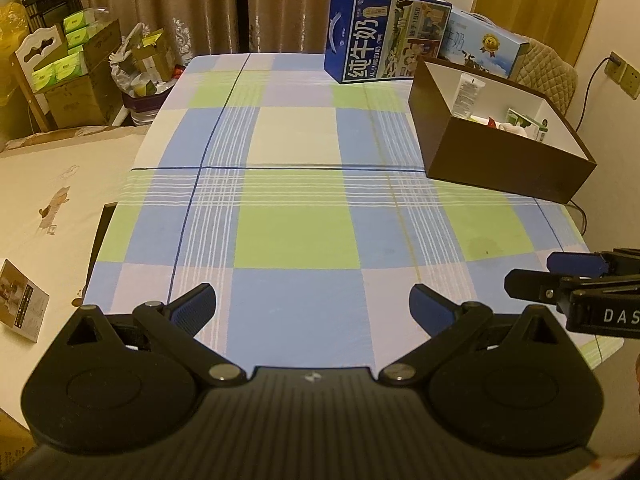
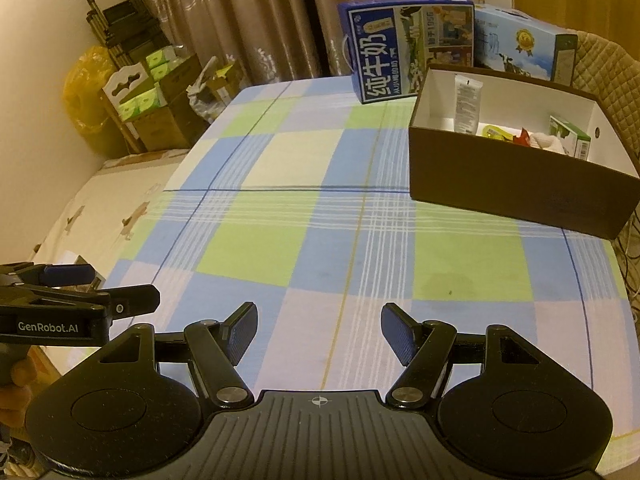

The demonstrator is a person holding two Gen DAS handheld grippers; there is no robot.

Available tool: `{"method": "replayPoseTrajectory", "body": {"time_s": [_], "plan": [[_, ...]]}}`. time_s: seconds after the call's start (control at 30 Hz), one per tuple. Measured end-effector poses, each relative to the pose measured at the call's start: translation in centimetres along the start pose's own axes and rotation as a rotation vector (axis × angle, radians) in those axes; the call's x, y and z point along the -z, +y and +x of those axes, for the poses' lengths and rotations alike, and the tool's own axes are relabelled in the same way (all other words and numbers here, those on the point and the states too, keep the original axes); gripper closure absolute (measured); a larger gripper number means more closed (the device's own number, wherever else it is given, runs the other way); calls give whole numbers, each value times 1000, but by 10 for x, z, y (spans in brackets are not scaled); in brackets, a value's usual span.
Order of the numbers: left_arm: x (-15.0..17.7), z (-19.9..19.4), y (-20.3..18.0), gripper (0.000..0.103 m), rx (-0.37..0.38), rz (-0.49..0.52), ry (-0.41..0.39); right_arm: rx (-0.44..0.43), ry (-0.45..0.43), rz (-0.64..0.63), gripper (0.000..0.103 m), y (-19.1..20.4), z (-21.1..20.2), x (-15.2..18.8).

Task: Organize objects

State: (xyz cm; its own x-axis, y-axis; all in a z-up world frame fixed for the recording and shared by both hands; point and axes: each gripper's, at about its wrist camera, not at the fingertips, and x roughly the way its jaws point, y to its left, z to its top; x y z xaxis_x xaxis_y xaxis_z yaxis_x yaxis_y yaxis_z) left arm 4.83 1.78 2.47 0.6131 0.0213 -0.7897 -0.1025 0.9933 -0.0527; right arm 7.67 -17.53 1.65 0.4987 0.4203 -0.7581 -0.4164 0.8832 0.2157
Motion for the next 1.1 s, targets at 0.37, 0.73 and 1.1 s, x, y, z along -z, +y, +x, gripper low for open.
{"method": "replayPoseTrajectory", "body": {"time_s": [0.37, 0.73, 1.1], "plan": [[-1, 4, 9, 1, 3, -5, 7, 3, 11, -4, 37, 8, 8, -2], [0, 7, 9, 1, 14, 3, 17, 18, 15, 10, 37, 10, 9, 0], [2, 7, 5, 1, 18, 11, 14, 19, 13, 13, 37, 10, 7, 3]]}}
